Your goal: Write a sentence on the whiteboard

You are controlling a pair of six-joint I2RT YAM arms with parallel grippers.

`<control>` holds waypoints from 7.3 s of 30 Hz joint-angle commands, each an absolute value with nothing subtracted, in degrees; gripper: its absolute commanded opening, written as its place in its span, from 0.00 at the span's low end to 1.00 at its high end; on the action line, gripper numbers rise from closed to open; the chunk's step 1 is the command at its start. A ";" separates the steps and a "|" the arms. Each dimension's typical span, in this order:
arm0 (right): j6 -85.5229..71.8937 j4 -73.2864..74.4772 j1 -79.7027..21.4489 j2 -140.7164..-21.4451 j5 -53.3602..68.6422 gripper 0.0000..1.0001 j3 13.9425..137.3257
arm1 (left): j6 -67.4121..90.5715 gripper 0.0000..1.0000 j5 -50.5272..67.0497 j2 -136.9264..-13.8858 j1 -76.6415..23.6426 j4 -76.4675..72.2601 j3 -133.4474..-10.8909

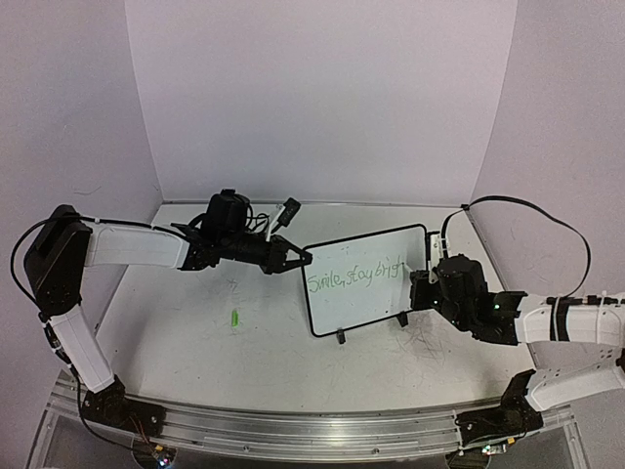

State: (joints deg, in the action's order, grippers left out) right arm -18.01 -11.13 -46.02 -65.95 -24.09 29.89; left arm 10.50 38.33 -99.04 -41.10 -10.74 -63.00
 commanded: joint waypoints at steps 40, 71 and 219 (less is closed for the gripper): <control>-17.89 -12.29 -42.23 -65.05 -20.64 0.00 31.90 | 7.85 0.00 37.36 -97.36 -41.92 -8.26 -64.17; -22.63 -7.51 -42.18 -64.81 -21.28 0.00 29.68 | 7.82 0.00 37.35 -97.30 -41.92 -8.17 -64.15; -22.03 -8.37 -39.56 -62.90 -12.80 0.00 28.70 | 7.65 0.00 37.43 -97.25 -41.95 -8.00 -64.29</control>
State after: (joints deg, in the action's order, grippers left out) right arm -21.82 -8.01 -39.77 -63.25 -15.37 29.12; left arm 10.70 37.69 -98.74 -41.41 -10.03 -63.00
